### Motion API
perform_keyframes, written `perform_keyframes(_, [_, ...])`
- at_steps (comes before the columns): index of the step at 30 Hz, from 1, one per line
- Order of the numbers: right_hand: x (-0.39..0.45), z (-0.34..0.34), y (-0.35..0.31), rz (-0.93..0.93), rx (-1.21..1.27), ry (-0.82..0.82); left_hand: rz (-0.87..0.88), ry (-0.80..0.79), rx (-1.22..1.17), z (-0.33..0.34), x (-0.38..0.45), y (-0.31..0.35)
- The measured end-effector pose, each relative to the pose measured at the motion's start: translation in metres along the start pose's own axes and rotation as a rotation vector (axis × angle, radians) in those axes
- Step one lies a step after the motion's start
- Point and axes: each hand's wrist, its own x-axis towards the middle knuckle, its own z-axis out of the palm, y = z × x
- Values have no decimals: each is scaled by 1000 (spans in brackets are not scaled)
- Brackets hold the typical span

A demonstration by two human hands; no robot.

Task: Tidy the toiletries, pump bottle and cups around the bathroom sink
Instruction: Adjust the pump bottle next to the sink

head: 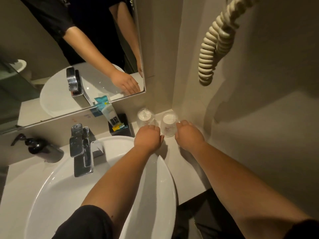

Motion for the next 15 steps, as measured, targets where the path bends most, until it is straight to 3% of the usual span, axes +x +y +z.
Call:
perform_keyframes(8, [-51,-19,-19,-198,-123,-4,-23,57,93,-31,-80,3])
perform_keyframes(15, [-93,-11,-66,-365,-117,-86,-220,22,36,-29,-178,-16])
